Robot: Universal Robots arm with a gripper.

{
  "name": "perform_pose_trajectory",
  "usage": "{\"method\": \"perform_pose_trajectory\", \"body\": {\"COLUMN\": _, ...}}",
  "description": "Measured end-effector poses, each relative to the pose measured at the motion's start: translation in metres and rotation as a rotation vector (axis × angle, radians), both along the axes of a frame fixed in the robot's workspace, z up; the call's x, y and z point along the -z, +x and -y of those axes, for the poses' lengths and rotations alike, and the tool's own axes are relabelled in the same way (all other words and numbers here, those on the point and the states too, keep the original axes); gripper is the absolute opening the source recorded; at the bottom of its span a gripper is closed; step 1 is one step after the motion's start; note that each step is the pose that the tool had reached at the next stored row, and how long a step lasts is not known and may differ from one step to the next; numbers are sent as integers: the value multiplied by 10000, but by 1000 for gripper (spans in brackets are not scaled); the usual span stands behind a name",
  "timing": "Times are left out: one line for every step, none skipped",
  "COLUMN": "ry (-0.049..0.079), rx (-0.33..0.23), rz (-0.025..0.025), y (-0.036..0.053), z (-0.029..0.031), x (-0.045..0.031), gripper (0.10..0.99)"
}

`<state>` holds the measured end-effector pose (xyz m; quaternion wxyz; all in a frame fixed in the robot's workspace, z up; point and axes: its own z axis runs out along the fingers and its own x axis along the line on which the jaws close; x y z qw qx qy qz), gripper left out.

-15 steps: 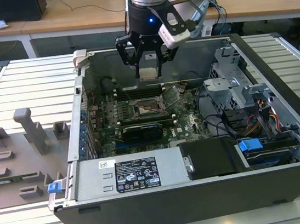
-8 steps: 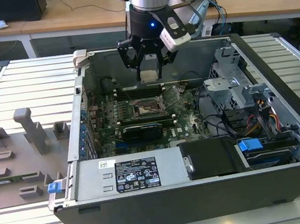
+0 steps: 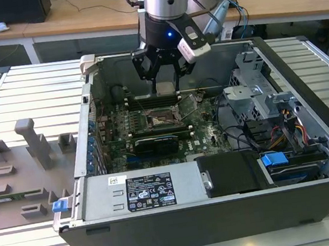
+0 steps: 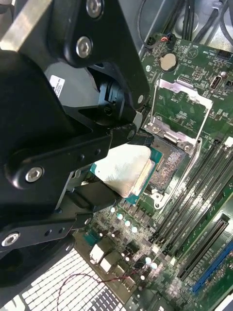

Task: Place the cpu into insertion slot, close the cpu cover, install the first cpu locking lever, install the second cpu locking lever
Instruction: 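Place the cpu into insertion slot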

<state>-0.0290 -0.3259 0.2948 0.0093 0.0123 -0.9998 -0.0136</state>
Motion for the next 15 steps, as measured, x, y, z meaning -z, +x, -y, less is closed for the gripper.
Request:
{"method": "perform_pose_trajectory", "body": {"ry": -1, "rx": -2, "rz": 0, "y": 1, "z": 0, "x": 9, "gripper": 545}}
{"method": "perform_pose_trajectory", "body": {"ry": 0, "rx": -3, "rz": 0, "y": 1, "z": 0, "x": 17, "gripper": 545}}
{"method": "perform_pose_trajectory", "body": {"ry": -1, "rx": -4, "rz": 0, "y": 2, "z": 0, "x": 36, "gripper": 545}}
{"method": "perform_pose_trajectory", "body": {"ry": -1, "rx": -5, "rz": 0, "y": 3, "z": 0, "x": 50, "gripper": 545}}
{"method": "perform_pose_trajectory", "body": {"ry": -1, "rx": -5, "rz": 0, "y": 3, "z": 0, "x": 61, "gripper": 545}}
{"method": "perform_pose_trajectory", "body": {"ry": -1, "rx": -5, "rz": -1, "y": 3, "z": 0, "x": 77, "gripper": 545}}
{"method": "perform_pose_trajectory", "body": {"ry": -2, "rx": -5, "rz": -1, "y": 3, "z": 0, "x": 88, "gripper": 545}}
{"method": "perform_pose_trajectory", "body": {"ry": -1, "rx": -5, "rz": -1, "y": 4, "z": 0, "x": 104, "gripper": 545}}
{"method": "perform_pose_trajectory", "body": {"ry": -1, "rx": -5, "rz": -1, "y": 4, "z": 0, "x": 124, "gripper": 545}}
{"method": "perform_pose_trajectory", "body": {"ry": 0, "rx": -5, "rz": 0, "y": 4, "z": 0, "x": 136, "gripper": 545}}
{"method": "perform_pose_trajectory", "body": {"ry": -1, "rx": -5, "rz": 0, "y": 4, "z": 0, "x": 148, "gripper": 545}}
{"method": "perform_pose_trajectory", "body": {"ry": -1, "rx": -5, "rz": 0, "y": 4, "z": 0, "x": 172, "gripper": 545}}
{"method": "perform_pose_trajectory", "body": {"ry": 0, "rx": -6, "rz": 0, "y": 4, "z": 0, "x": 183, "gripper": 545}}
{"method": "perform_pose_trajectory", "body": {"ry": 0, "rx": -5, "rz": 0, "y": 4, "z": 0, "x": 208, "gripper": 545}}
{"method": "perform_pose_trajectory", "body": {"ry": 0, "rx": -5, "rz": 0, "y": 4, "z": 0, "x": 225, "gripper": 545}}
